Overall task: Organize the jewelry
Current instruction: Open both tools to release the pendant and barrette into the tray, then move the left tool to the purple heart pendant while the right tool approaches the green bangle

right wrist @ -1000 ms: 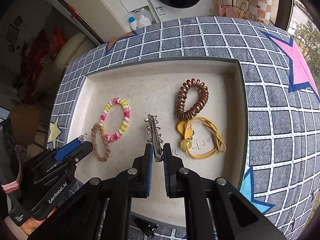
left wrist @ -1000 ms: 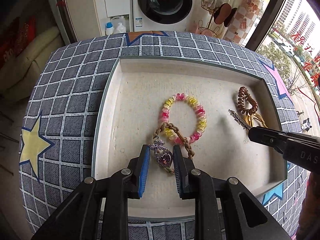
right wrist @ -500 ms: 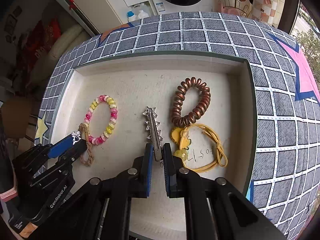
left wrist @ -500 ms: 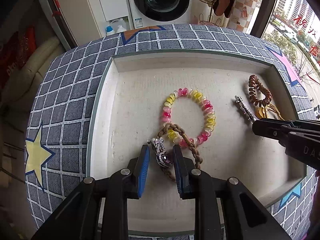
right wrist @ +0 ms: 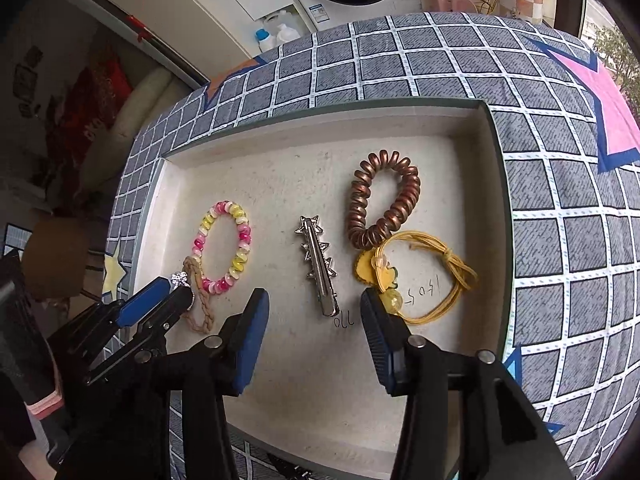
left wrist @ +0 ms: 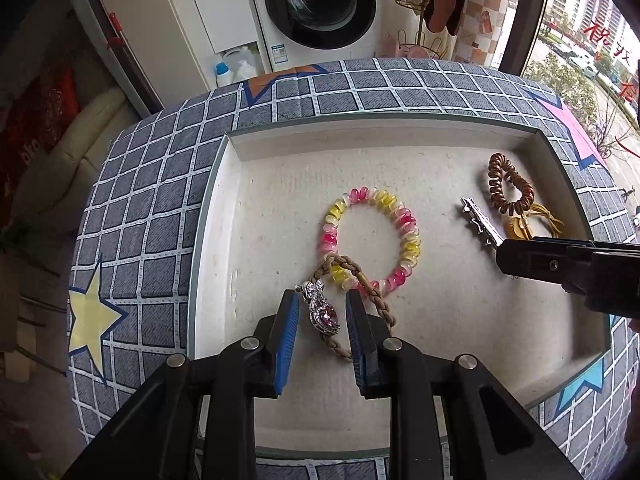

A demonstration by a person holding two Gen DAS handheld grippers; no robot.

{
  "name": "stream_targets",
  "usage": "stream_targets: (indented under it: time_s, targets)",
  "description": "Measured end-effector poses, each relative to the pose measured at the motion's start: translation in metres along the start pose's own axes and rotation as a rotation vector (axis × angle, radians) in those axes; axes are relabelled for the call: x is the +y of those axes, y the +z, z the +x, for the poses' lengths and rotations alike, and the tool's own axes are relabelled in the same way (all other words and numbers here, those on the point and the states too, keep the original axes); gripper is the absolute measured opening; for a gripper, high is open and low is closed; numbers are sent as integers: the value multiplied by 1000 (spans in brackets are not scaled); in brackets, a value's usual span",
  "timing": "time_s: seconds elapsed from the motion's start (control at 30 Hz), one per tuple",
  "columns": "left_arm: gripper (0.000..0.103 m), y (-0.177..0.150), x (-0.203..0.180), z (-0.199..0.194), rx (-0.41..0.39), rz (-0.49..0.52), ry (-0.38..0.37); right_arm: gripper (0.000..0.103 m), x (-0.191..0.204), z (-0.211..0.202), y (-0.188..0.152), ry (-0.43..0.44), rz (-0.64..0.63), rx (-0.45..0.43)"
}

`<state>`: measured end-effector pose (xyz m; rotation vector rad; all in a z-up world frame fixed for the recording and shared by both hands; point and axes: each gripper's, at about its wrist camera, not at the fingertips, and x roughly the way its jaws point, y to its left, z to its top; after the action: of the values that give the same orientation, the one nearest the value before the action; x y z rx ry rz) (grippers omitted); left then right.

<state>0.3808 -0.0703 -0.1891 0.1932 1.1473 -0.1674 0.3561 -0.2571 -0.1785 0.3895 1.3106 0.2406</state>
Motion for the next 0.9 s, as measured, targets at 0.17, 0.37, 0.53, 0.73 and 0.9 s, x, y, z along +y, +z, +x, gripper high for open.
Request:
stream_targets:
  time_s: [0.17, 0.37, 0.53, 0.73, 0.9]
  targets:
    - [103, -2, 3, -21, -73, -24, 7, 54, -4, -17, -3, 32, 33, -26]
    - [103, -4, 7, -40, -82, -22, 24, 60, -5, -36, -9, 70, 77, -50]
    - [103, -19, 17, -57, -90, -32, 34, 74, -7, -54, -22, 99, 100, -74]
    - [103, -53, 28, -75, -60, -46, 42, 83, -3, -72, -43, 111, 111, -91]
    - [103, -90, 34, -84, -17, -55, 50, 88, -1, -87, -68, 104, 104, -101]
